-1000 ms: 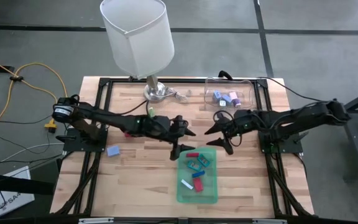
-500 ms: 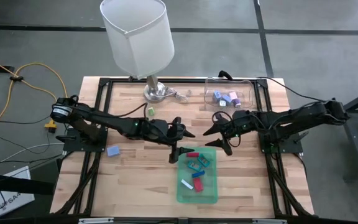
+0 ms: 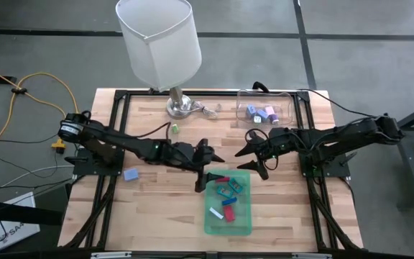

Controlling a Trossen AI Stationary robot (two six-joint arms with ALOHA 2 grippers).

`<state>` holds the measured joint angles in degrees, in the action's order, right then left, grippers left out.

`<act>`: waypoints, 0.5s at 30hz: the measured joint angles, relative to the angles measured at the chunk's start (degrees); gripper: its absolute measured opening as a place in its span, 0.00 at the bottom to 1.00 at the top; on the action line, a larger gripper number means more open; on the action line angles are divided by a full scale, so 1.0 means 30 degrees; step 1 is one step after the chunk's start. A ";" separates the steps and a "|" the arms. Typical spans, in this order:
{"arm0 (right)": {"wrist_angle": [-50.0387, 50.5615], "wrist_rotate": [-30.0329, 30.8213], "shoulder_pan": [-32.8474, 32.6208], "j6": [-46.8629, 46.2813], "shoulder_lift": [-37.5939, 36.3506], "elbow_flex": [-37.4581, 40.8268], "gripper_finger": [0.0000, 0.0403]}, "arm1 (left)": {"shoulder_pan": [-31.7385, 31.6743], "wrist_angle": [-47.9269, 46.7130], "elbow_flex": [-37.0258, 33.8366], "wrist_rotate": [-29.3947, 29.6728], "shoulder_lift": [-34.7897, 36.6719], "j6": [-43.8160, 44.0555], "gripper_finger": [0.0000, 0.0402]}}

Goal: Pick & Place Office items
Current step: Put the red charger adapter into the transparent bin

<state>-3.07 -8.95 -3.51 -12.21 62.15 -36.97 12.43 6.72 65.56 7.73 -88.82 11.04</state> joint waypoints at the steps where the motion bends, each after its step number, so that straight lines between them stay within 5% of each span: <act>1: 0.0000 0.0005 0.0000 0.0000 0.0000 0.0003 0.55 | 0.0223 -0.0295 0.0000 0.0574 0.0000 0.0086 0.69; 6: 0.0000 0.0007 0.0000 0.0000 0.0000 0.0007 0.55 | 0.1833 -0.2993 0.0000 0.4454 0.0000 0.1338 0.69; 15: 0.0000 0.0007 0.0000 0.0000 0.0000 0.0007 0.55 | 0.3676 -0.8578 -0.0007 0.7083 0.0024 0.8125 0.69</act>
<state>-3.07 -8.93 -3.51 -12.21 62.15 -36.95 23.46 -19.01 65.54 28.98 -88.74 35.42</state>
